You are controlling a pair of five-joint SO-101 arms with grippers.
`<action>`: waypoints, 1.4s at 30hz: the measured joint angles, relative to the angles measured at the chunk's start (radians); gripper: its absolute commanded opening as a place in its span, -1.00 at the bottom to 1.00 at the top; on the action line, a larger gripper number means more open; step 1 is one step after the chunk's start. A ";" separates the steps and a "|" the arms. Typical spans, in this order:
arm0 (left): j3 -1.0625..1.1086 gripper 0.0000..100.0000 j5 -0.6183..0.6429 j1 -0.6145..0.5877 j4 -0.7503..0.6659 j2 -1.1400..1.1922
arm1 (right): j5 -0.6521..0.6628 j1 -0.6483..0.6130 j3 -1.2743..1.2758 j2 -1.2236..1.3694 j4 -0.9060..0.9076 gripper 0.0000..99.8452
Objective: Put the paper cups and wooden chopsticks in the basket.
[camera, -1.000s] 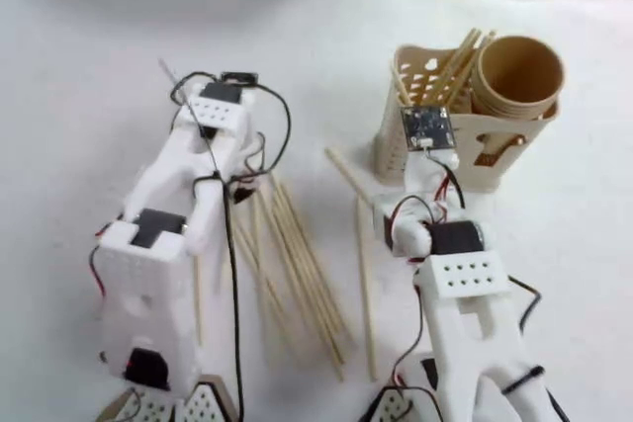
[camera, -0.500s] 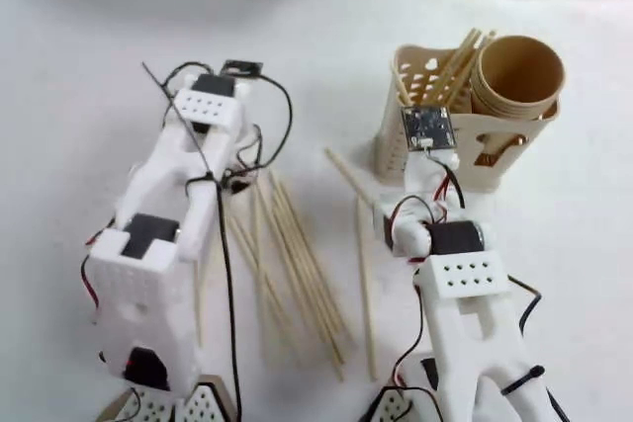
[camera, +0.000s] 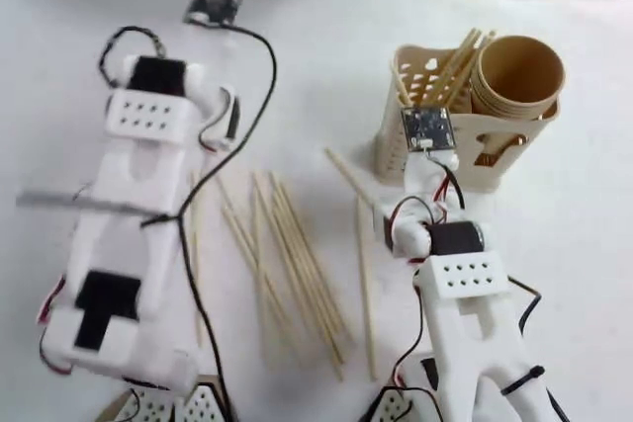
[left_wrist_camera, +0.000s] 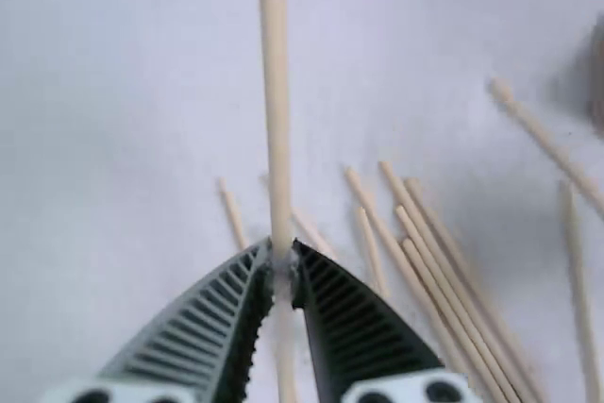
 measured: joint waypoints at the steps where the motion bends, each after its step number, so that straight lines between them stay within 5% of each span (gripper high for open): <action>1: 0.000 -0.95 0.000 0.000 -0.025 -0.040 | 0.000 0.000 0.002 0.000 0.000 -0.96; 8: 0.000 -0.96 0.000 0.121 -0.304 -0.252 | 0.009 -0.026 0.032 0.000 0.003 -0.96; 24: 0.000 -0.96 -0.002 0.448 -1.039 -0.287 | 0.364 -0.140 0.170 -0.003 0.002 -0.96; 37: 0.058 -0.93 -0.002 0.568 -1.235 -0.060 | 0.370 -0.140 0.170 -0.003 0.002 -0.96; 42: 0.058 -0.62 -0.002 0.568 -1.169 -0.012 | 0.370 -0.140 0.170 -0.003 0.002 -0.96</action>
